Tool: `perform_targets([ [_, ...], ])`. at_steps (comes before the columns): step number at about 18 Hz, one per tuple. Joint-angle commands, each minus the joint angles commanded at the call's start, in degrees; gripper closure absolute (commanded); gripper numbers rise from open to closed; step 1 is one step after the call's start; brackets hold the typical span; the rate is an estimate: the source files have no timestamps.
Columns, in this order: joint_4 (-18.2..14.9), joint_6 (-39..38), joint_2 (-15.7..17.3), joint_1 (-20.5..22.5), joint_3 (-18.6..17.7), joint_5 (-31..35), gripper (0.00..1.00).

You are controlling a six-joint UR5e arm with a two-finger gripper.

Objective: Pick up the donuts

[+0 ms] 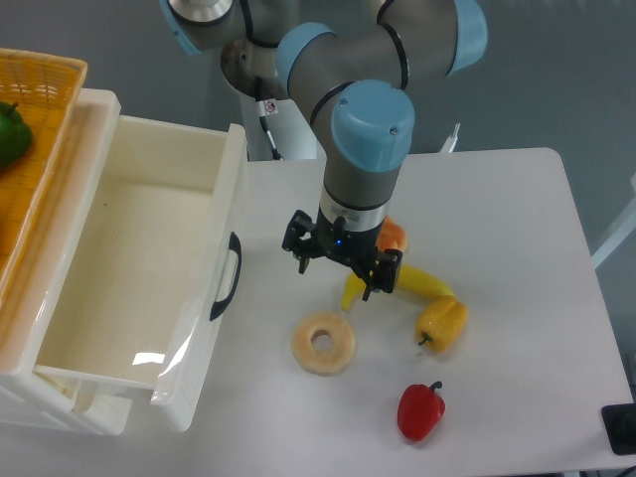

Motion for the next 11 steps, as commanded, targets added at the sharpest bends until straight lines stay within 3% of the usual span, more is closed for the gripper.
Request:
perform_targets([
  [7, 2.02, -0.17, -0.35, -0.26, -0.44, 0.18, 0.0],
  [11, 6.67, -0.26, -0.79, -0.53, -3.68, 0.18, 0.0],
])
